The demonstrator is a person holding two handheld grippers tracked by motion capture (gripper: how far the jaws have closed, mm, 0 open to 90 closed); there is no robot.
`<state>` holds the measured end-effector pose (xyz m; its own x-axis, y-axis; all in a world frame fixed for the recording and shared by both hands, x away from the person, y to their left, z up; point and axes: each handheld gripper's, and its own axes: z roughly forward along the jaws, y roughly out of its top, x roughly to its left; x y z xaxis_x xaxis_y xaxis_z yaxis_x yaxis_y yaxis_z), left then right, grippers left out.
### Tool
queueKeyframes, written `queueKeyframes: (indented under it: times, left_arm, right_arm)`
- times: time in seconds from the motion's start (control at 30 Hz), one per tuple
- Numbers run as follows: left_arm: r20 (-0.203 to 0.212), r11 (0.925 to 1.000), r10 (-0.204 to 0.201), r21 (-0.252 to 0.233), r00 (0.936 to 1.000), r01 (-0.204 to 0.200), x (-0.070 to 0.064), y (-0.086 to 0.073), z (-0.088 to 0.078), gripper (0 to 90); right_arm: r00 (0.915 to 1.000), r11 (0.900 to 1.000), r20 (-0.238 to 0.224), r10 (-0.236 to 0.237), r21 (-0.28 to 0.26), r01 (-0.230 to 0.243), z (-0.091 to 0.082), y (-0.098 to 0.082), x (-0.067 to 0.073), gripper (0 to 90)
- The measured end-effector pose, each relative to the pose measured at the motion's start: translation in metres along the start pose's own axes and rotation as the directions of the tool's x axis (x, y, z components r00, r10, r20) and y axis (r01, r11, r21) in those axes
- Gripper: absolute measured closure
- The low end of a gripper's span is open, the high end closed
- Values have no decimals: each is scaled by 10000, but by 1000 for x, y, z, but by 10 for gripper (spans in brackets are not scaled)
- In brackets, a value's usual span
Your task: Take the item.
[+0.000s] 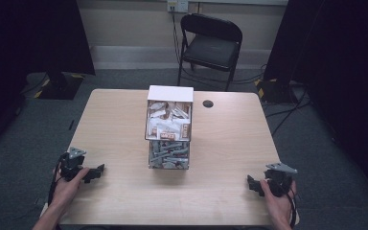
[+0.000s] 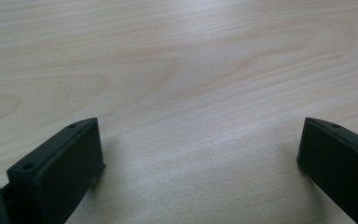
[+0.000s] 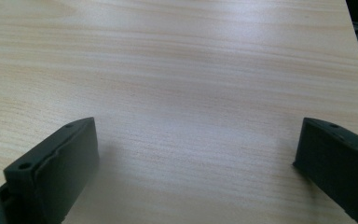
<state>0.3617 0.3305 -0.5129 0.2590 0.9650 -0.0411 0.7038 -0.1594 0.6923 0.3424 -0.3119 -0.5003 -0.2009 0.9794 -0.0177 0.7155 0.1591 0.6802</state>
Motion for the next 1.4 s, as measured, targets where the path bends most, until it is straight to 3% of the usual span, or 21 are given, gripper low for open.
queueKeyframes:
  times: [0.43,0.53,0.6,0.97,1.1,1.4]
  left_arm:
    - [5,10000,21,2,10000,-21,0,0,0,0]
    - [2,10000,22,1,10000,-22,0,0,0,0]
    - [5,10000,19,2,10000,-19,0,0,0,0]
    - [3,10000,20,0,10000,-20,0,0,0,0]
    - [4,10000,16,0,10000,-16,0,0,0,0]
    - [6,10000,18,-3,10000,-18,0,0,0,0]
  right_arm:
    - [9999,10000,81,89,-39,-89,0,1,2,8]
    - [9999,9998,36,144,-142,-144,0,1,3,65]
    - [9998,9996,-13,176,-208,-176,-2,3,3,152]
    - [9929,9976,-1103,456,-469,-511,-9,9,8,217]
    - [9919,9982,-1243,265,-493,-329,-11,11,12,276]
    - [9761,9950,-2173,-22,-979,-195,-20,17,25,352]
